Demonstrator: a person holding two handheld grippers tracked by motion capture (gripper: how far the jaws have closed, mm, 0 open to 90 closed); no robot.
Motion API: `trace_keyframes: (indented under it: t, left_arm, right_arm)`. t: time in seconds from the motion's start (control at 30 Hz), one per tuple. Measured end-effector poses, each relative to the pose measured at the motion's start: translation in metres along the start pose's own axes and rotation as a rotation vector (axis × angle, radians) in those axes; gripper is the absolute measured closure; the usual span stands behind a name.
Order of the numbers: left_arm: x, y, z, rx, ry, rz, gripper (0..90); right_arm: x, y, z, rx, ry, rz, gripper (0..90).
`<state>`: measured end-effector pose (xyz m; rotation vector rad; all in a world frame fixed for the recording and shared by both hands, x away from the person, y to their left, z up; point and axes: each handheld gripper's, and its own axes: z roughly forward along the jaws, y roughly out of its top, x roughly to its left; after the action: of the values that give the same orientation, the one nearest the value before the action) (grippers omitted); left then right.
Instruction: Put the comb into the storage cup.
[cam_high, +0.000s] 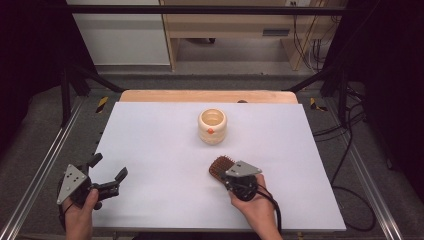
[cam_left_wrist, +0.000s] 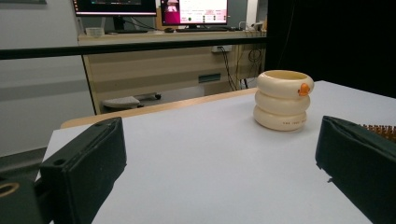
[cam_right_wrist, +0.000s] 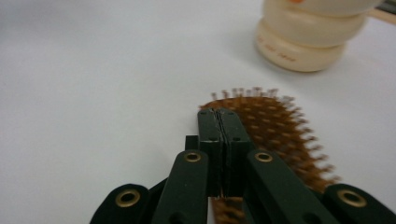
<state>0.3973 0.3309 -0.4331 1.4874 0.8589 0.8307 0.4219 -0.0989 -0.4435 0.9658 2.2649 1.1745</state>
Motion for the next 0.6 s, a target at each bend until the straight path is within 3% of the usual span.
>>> trace_keyframes:
  t: [0.17, 0.4, 0.47, 0.57, 0.6]
  left_arm:
    - [-0.001, 0.000, 0.000, 0.003, -0.001, 0.004, 2.0]
    - [0.000, 0.000, 0.000, 0.002, 0.000, 0.004, 2.0]
    - [0.000, 0.000, 0.000, 0.002, 0.000, 0.002, 2.0]
    - [0.000, 0.000, 0.000, 0.001, 0.001, 0.001, 2.0]
    - [0.000, 0.000, 0.000, 0.001, 0.000, 0.001, 2.0]
  right_arm:
    - [-0.032, -0.013, -0.033, -0.035, -0.048, 0.055, 87.8]
    - [-0.050, -0.025, -0.049, -0.032, -0.085, 0.088, 77.8]
    - [-0.053, -0.030, -0.051, -0.009, -0.098, 0.094, 65.2]
    - [-0.055, -0.032, -0.051, 0.009, -0.092, 0.096, 56.5]
    - [-0.055, -0.034, -0.051, 0.036, -0.096, 0.093, 45.5]
